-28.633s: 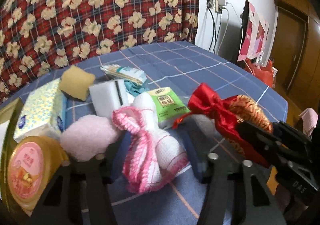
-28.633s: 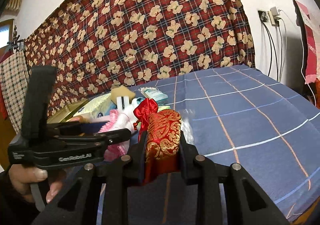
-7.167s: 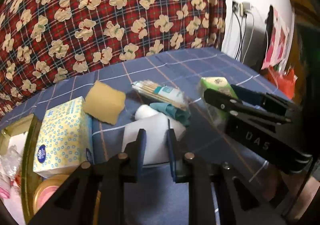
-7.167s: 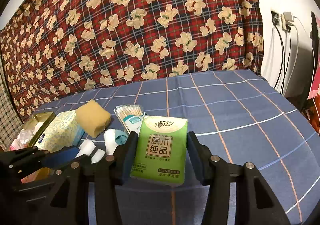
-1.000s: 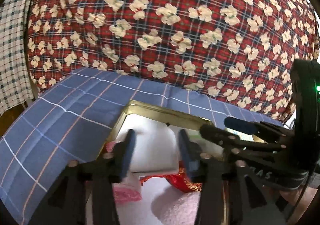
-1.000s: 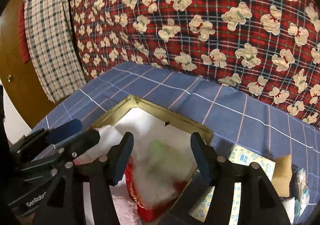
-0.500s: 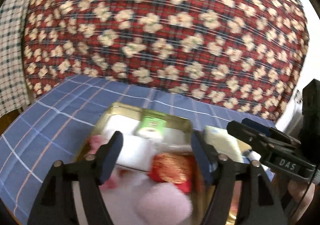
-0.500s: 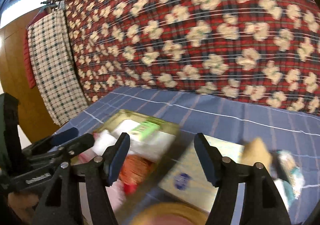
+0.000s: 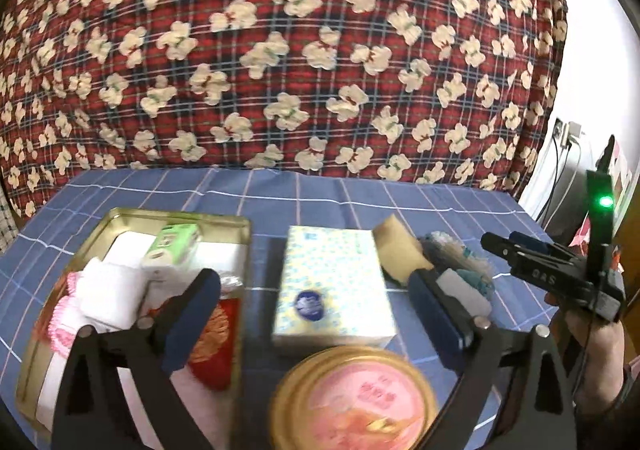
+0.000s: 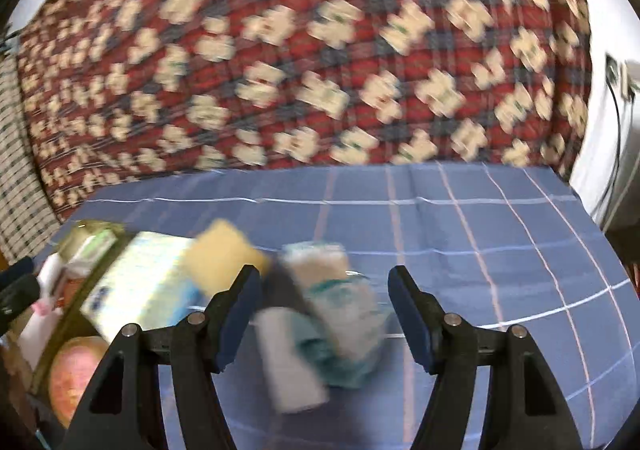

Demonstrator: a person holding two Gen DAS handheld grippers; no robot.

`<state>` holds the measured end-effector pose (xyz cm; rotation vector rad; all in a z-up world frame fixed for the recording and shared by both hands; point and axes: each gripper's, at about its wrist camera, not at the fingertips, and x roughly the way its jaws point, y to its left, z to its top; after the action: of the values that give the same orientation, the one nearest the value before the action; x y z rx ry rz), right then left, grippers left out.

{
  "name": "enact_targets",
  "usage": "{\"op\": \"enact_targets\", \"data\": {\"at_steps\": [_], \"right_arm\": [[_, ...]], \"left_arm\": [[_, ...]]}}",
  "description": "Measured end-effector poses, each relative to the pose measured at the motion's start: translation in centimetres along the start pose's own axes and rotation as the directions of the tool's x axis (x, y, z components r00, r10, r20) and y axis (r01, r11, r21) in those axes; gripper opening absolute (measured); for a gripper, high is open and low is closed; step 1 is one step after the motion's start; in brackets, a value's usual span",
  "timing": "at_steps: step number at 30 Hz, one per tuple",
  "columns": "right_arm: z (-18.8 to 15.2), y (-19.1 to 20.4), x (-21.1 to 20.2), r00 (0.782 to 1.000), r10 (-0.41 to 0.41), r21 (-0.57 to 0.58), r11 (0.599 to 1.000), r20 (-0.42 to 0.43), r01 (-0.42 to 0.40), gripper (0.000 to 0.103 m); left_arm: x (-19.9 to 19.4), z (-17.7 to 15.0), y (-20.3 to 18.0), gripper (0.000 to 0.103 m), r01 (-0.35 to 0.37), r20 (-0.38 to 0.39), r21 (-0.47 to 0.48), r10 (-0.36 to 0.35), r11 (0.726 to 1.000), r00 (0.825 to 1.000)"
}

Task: Organize soft objects
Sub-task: 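Reach the right gripper to the cotton-swab bag and close on it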

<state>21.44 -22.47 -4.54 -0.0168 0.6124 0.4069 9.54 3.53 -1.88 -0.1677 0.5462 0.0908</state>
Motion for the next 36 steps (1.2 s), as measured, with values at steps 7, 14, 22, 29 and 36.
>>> {"op": "enact_targets", "data": {"at_steps": [7,14,22,29,36], "right_arm": [[0.6,-1.7,4.5,0.991,0.059,0.006,0.998,-0.119,-0.059,0.069],[0.1,-1.6,7.2,0.973,0.083,0.001,0.996,-0.218,-0.085,0.068],[-0.7,-3.0,6.1,0.975,0.089,0.005,0.996,-0.202,-0.09,0.044],[-1.3,-6.5,5.0,0.984,0.056,0.09,0.995,-0.168,-0.041,0.041],[-1.4,-7.6,4.3,0.987,0.063,0.137,0.99,-0.146,-0.043,0.041]], "left_arm": [[1.6,0.9,-3.5,0.099,0.017,-0.035,0.018,-0.016,1.0,0.999],[2.6,0.0,-7.3,0.099,0.043,-0.061,0.08,-0.038,0.996,0.997],[3.3,-0.4,-10.4,0.099,0.066,-0.078,0.129,-0.056,0.989,0.995],[4.4,-1.5,-14.3,0.095,0.091,-0.1,0.207,-0.071,0.974,0.992],[8.1,-2.7,-17.0,0.078,0.112,-0.205,0.214,-0.068,0.97,0.976]]}}
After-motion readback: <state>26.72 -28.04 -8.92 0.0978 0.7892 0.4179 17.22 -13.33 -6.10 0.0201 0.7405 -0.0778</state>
